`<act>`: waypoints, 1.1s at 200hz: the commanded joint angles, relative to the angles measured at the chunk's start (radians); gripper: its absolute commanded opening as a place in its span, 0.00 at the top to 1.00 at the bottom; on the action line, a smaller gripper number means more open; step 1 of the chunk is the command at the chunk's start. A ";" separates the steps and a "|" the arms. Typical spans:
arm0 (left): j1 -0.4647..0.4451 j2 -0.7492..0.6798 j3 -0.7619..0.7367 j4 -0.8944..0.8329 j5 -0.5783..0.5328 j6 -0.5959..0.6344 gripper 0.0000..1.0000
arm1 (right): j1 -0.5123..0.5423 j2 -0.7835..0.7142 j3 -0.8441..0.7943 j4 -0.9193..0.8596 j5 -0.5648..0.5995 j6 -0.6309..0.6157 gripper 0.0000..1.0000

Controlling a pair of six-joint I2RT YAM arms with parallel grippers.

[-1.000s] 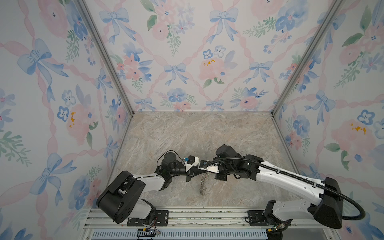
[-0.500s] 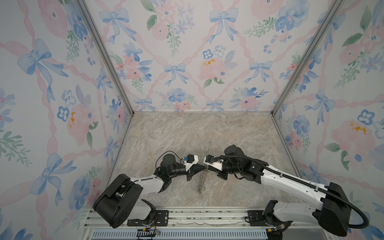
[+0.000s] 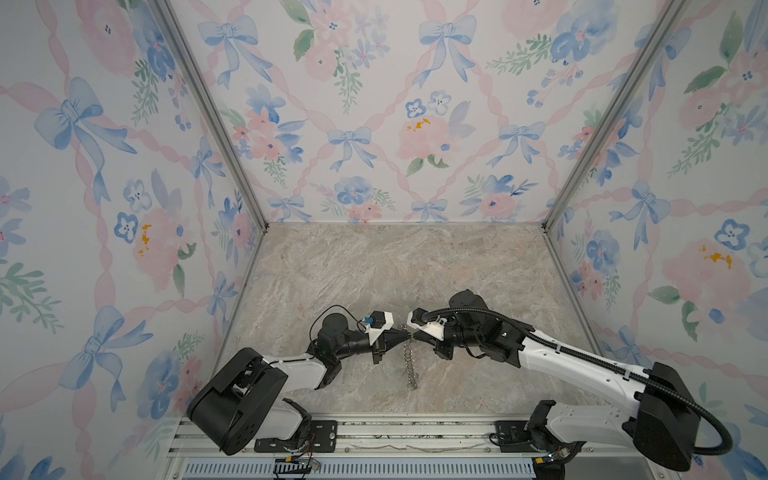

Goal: Put the keys on the keyring

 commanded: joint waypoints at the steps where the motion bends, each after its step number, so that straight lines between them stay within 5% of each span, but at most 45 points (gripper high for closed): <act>1: -0.013 0.026 -0.011 0.164 -0.027 -0.051 1.00 | 0.015 0.021 -0.012 0.019 -0.016 0.014 0.95; 110: -0.032 0.070 -0.017 0.219 -0.052 -0.052 1.00 | -0.021 -0.035 -0.099 0.167 -0.044 0.048 0.80; 220: -0.032 0.083 -0.012 0.249 0.022 -0.066 1.00 | -0.078 -0.126 -0.222 0.371 -0.165 0.084 0.79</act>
